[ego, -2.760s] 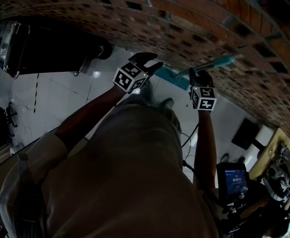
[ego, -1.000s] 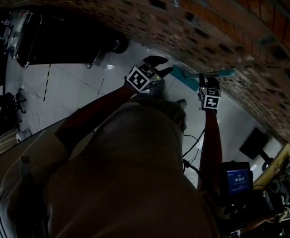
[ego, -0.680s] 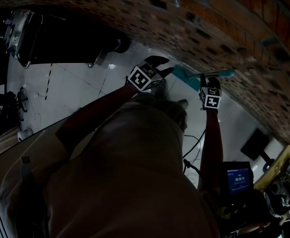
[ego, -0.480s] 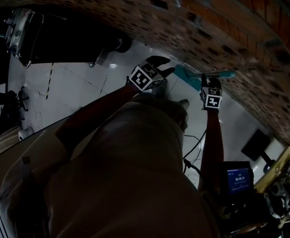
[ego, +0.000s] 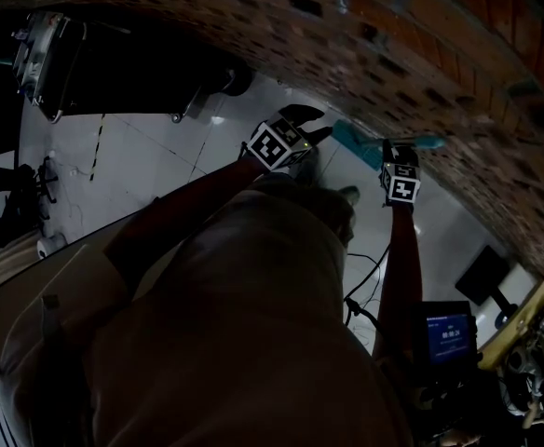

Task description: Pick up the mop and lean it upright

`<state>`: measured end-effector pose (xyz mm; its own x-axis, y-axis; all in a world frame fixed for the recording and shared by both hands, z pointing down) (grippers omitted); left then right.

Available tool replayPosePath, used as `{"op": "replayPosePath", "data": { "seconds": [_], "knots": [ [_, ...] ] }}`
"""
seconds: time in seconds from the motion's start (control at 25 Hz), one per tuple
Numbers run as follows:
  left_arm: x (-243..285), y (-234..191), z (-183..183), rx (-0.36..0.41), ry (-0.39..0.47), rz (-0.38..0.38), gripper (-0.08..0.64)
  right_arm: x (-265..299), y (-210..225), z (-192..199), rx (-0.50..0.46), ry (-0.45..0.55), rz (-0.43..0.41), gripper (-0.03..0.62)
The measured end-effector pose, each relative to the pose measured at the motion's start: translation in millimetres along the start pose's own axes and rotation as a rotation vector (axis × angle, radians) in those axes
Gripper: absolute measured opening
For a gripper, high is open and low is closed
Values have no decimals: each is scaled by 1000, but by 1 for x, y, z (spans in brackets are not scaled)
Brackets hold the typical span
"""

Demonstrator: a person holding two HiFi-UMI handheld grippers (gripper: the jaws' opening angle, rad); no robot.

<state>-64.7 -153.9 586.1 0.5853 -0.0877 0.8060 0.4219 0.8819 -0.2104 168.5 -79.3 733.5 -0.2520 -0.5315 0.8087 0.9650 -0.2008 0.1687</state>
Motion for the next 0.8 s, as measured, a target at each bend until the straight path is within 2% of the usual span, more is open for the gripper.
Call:
{"op": "replayPosePath", "data": {
  "seconds": [0.8],
  "knots": [
    [10,-2,12,-2,-36,4,169,29,2,17,-28,-48,-2,104]
  ]
}}
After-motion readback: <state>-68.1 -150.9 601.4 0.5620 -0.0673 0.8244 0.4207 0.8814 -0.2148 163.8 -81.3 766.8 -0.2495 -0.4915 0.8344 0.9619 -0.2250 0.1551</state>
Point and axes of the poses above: the fingertips, and each gripper's own axes: x forward along the fingers, y to its right, z out of its underside, the point moved 7 cm from there along -x, backward along the fingers, and after that the axes turned 8 degrees about -y, right-handed, at the moved point
